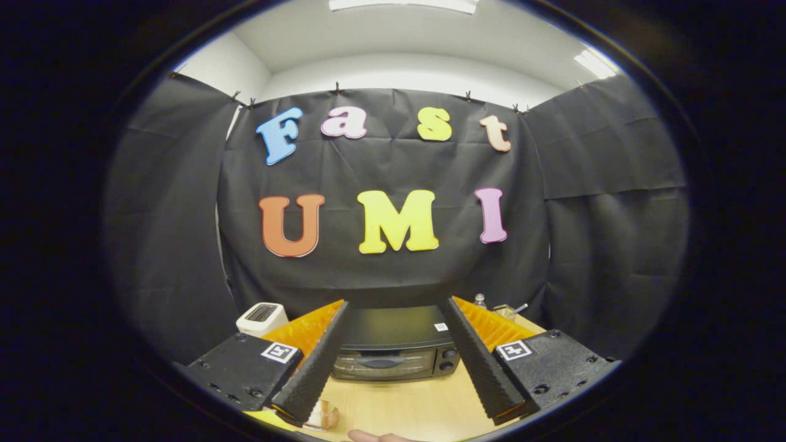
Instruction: Open the toaster oven, put the food inside, and close the toaster oven door.
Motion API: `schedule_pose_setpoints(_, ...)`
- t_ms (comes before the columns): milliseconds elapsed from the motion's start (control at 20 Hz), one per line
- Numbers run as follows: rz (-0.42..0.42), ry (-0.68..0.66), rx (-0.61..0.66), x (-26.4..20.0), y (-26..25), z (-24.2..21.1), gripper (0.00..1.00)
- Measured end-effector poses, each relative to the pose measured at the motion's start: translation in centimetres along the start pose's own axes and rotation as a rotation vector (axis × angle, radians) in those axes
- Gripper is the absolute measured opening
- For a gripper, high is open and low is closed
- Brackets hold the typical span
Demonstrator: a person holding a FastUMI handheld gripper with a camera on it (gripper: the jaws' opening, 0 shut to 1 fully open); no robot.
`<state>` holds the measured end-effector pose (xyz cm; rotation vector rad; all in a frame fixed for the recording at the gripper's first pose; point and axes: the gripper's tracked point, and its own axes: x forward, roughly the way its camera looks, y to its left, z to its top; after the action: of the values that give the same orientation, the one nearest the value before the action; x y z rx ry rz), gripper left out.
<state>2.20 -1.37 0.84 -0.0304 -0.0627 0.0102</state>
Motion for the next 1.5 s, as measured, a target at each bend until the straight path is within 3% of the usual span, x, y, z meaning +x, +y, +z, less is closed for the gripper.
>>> schedule_pose_setpoints(400,0.052,0.057,-0.005,4.8,1.1,-4.4,1.00)
schedule_pose_setpoints(850,0.105,0.170,-0.048,12.6,3.7,-13.3,1.00)
schedule_pose_setpoints(1150,0.063,0.357,-0.040,17.5,4.0,-20.7,1.00)
schedule_pose_setpoints(1500,0.050,0.417,-0.045,20.0,3.3,-23.6,1.00)
